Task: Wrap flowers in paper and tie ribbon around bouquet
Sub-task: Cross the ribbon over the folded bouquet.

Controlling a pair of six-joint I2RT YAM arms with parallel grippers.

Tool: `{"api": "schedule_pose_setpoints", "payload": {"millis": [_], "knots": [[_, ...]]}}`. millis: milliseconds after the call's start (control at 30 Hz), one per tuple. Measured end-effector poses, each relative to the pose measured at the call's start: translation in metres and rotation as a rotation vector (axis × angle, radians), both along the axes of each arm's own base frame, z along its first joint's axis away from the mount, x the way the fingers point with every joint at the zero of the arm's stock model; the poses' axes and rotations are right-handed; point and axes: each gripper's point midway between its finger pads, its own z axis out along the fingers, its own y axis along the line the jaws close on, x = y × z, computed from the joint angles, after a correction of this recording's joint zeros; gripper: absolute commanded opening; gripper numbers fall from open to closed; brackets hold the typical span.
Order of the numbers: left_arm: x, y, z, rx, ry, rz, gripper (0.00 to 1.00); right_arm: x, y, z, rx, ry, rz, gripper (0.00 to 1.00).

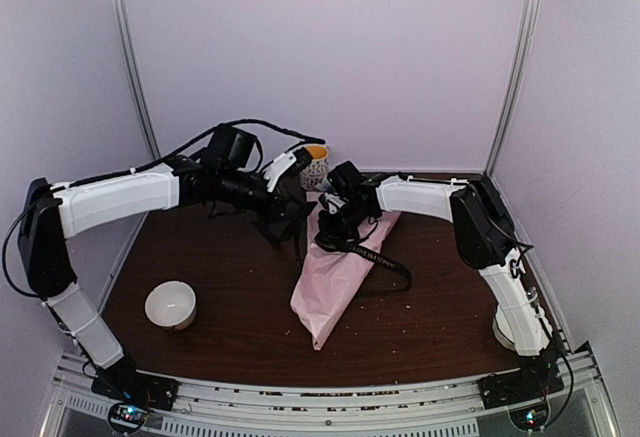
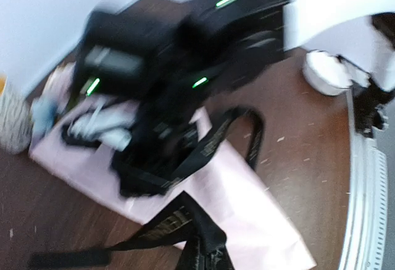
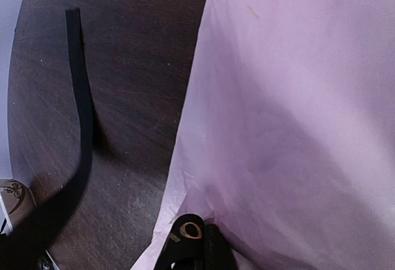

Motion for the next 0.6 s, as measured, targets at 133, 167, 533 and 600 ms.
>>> {"api": "schedule_pose_setpoints", "payload": {"millis": [133, 167, 533, 600], "knots": [[-0.071, -0.050, 0.075, -0.154, -0.195, -0.306, 0.00, -0.001, 0.001, 0.001, 0.007, 0.004, 0.006, 0.00], [-0.083, -0.058, 0.083, -0.179, -0.213, -0.362, 0.00, -0.001, 0.002, 0.001, 0.009, 0.004, 0.008, 0.00], [-0.042, -0.086, 0.008, -0.097, -0.112, -0.347, 0.00, -0.006, 0.009, 0.006, 0.058, 0.022, 0.037, 0.03], [-0.034, -0.084, -0.011, -0.062, -0.087, -0.320, 0.00, -0.008, 0.010, 0.007, 0.069, 0.023, 0.045, 0.08]]}}
